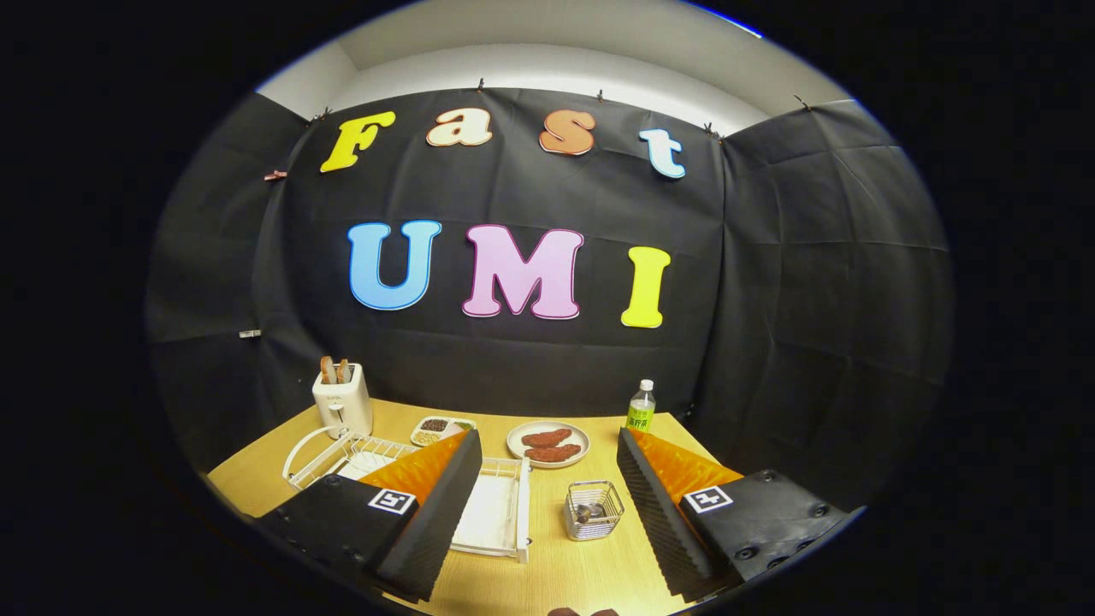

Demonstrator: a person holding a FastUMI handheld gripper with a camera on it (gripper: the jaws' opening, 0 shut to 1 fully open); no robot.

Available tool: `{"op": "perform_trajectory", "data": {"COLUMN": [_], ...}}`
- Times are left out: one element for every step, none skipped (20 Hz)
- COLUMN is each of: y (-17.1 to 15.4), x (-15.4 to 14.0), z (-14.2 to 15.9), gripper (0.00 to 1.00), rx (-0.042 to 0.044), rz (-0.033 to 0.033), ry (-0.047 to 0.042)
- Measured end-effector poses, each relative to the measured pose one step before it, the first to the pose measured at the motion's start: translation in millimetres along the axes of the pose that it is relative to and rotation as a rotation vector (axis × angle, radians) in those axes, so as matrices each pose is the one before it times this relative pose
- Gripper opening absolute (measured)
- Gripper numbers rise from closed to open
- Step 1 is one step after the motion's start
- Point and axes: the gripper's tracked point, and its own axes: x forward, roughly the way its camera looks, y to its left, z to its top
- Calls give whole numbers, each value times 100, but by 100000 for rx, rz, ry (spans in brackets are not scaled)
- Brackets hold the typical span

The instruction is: Take the plate from the dish rack, then take the spoon from the basket and place it into the plate.

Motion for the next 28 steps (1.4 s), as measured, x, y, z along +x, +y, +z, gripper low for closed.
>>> {"op": "perform_trajectory", "data": {"y": [129,487,305,338,380,516,442,337,413,593,391,524,501,504,465,376,349,415,415,380,462,438,382,188,272,318,310,-7], "x": [180,253,223,322,197,195,202,349,292,410,423,409,492,607,656,835,679,798,807,896,759,907,867,932,843,930,794,782], "z": [-41,-14,56,-29,2,16,46,-304,-115,227,131,60,116,50,-1,4,-117,-141,-265,-417,-439,-624,-717,-774,-689,-775,-651,-492], "gripper": [97,98,98,98,98,98,98,98,97,98,98,98,98,97,97,98,98,98,98,98,98,98,98,98,98,98,98,98], "rx": [-137,-24,15,274,167,121,-61,-350,-625,-803,-1121,-1008,-365,457,685,232,116,153,185,249,394,461,133,139,493,1804,2061,1285], "rz": [197,368,308,259,656,559,812,256,928,983,603,928,1035,1146,907,422,490,494,502,357,424,383,180,-178,-169,118,-142,-854], "ry": [517,263,-12,579,401,469,416,1640,1071,379,344,363,776,947,1213,1461,1591,1981,2206,2558,2987,3196,3451,3631,3289,3672,3227,2575]}}
